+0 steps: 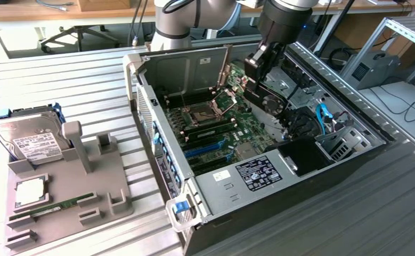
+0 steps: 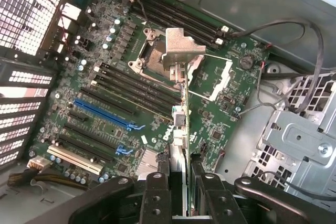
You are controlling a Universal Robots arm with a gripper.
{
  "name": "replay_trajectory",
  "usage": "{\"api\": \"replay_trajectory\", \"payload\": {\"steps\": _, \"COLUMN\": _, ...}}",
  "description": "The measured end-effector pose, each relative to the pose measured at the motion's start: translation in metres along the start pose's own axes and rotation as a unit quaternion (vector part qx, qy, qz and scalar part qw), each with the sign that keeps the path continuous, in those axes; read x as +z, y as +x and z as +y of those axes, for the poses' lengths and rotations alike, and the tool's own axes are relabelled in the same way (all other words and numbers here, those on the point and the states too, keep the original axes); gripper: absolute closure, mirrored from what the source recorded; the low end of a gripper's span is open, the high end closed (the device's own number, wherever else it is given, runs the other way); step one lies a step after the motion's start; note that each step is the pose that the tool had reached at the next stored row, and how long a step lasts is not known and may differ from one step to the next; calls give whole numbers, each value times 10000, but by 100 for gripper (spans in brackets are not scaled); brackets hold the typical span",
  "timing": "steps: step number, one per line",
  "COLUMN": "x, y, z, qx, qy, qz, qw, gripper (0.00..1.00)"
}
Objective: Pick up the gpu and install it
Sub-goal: 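Insert the gpu into the slot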
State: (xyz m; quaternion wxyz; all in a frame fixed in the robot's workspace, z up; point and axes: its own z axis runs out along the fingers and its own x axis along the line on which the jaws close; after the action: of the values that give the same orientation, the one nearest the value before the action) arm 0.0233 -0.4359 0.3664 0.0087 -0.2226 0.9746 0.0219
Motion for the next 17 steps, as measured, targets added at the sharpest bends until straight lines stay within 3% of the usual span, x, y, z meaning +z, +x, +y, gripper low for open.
{"api": "replay_trajectory", "payload": {"steps": 17, "x": 0, "y": 0, "z": 0, "qx": -263, "qy": -7, "qz": 10, "qw": 9997, "gripper": 73}}
